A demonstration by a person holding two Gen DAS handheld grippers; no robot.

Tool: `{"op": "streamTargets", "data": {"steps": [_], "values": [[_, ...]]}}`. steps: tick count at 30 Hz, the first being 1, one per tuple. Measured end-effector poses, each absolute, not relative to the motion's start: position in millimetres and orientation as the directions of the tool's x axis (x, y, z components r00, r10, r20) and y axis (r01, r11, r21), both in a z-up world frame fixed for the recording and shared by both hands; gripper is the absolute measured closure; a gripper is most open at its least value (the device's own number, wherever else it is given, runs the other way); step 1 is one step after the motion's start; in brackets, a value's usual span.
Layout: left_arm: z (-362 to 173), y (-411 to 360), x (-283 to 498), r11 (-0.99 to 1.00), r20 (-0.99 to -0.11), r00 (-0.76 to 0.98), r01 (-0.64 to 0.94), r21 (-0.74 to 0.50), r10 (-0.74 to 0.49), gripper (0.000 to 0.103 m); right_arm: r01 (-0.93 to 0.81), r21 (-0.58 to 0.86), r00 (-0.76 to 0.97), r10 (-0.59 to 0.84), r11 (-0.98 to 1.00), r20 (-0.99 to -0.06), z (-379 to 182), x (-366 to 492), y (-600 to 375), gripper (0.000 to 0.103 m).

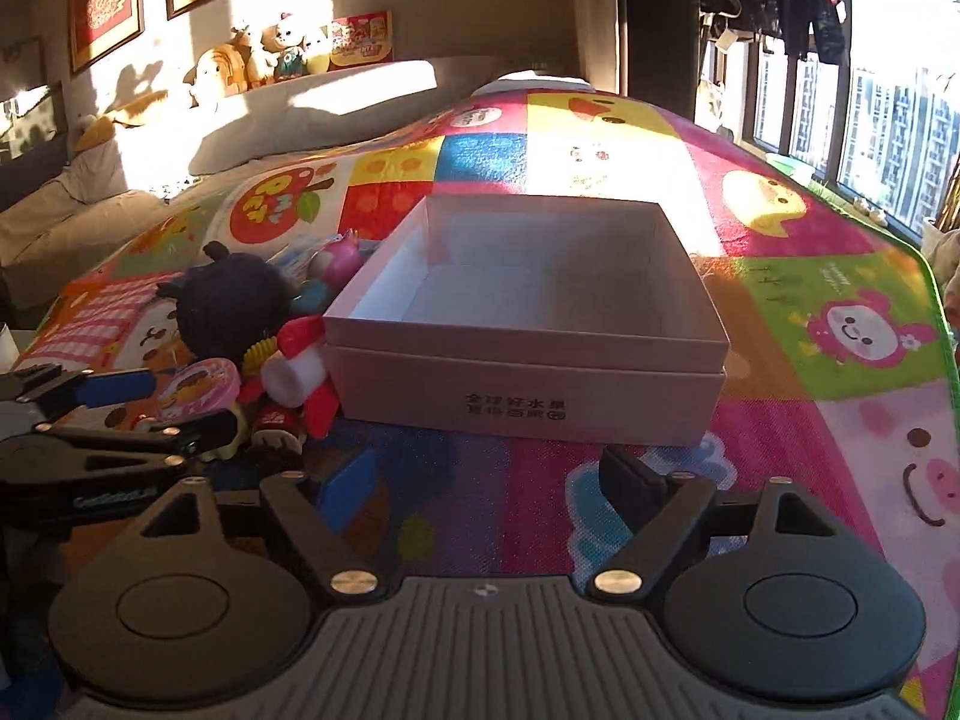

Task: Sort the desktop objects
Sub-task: 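Reach the left tool to the pink-lidded pudding cup and close on it, then lift the pudding cup with the left tool while the right tool approaches the keychain figure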

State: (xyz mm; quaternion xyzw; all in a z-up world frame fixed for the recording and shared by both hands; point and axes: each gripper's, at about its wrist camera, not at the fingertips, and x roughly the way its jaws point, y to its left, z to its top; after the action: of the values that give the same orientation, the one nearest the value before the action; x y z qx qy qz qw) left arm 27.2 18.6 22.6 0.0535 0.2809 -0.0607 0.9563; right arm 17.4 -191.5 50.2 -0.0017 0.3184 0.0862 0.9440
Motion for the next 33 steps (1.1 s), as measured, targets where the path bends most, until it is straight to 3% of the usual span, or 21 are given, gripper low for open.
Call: {"op": "streamTargets", "data": {"steps": [2, 7, 14, 17, 19, 24, 29, 33], "values": [[24, 19, 19, 0.984, -0.541, 0.834, 0.167, 0.059, -0.109, 0.042, -0.181, 0.051, 0.778, 0.174, 0.982, -0.604, 53, 15, -188, 0.027], [29, 30, -24, 0.975, -0.576, 0.796, 0.221, -0.009, -0.186, 0.042, -0.268, 0.038, 0.75, 0.233, 0.963, -0.619, 56, 20, -165, 0.055], [23, 42, -65, 0.982, -0.612, 0.773, 0.188, -0.033, -0.169, 0.042, -0.413, 0.08, 0.668, 0.361, 0.907, -0.65, 39, 43, -116, 0.056], [24, 45, -66, 0.986, -0.619, 0.77, 0.161, -0.049, -0.157, 0.032, -0.407, 0.086, 0.651, 0.355, 0.909, -0.671, 27, 58, -101, 0.057], [26, 45, -68, 0.986, -0.613, 0.774, 0.162, -0.049, -0.158, 0.024, -0.395, 0.078, 0.645, 0.337, 0.915, -0.686, 22, 64, -97, 0.071], [27, 38, -69, 0.983, -0.615, 0.771, 0.179, -0.041, -0.166, 0.016, -0.43, 0.082, 0.633, 0.366, 0.899, -0.682, 31, 40, -117, 0.074], [20, 28, -66, 0.979, -0.639, 0.747, 0.194, -0.054, -0.183, 0.013, -0.417, 0.034, 0.64, 0.32, 0.908, -0.699, 37, 0, -164, 0.074], [21, 19, -61, 0.967, -0.634, 0.733, 0.231, -0.11, -0.248, 0.013, -0.345, -0.061, 0.676, 0.203, 0.936, -0.709, 36, -22, -204, 0.074]]}}
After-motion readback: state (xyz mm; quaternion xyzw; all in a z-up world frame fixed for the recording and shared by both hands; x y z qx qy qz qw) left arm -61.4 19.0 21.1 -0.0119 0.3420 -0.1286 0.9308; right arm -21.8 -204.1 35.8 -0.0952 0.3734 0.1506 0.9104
